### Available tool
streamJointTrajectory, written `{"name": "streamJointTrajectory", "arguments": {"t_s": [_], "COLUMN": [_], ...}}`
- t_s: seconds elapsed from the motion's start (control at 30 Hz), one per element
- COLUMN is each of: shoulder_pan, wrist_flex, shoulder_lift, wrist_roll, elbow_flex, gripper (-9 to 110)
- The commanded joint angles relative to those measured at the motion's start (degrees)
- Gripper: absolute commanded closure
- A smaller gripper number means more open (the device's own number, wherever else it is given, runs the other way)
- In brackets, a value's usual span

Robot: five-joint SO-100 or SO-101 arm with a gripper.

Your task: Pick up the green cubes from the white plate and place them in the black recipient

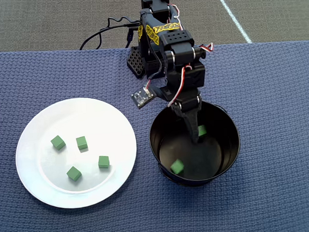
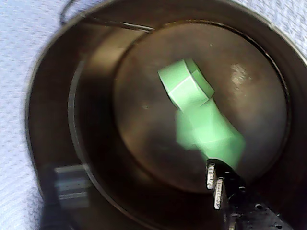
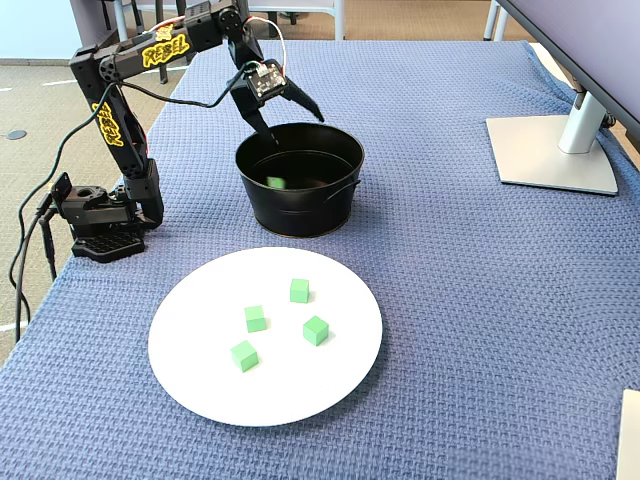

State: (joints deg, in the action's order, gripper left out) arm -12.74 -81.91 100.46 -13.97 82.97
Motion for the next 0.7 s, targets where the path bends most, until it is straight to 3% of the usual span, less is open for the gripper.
{"name": "streamJointTrajectory", "arguments": {"t_s": [0.0, 0.17, 0.37, 0.53, 0.67], "shoulder_pan": [3.25, 20.21, 38.06, 41.57, 40.34], "wrist_flex": [-0.88, -0.44, 5.45, 9.40, 5.80], "shoulder_lift": [5.27, 8.17, -3.43, -14.50, -22.94], "wrist_roll": [-1.58, -0.44, -0.53, 2.55, 1.67], "elbow_flex": [-1.41, -0.26, 0.62, -1.85, -9.84], "gripper": [60, 65, 68, 70, 70]}}
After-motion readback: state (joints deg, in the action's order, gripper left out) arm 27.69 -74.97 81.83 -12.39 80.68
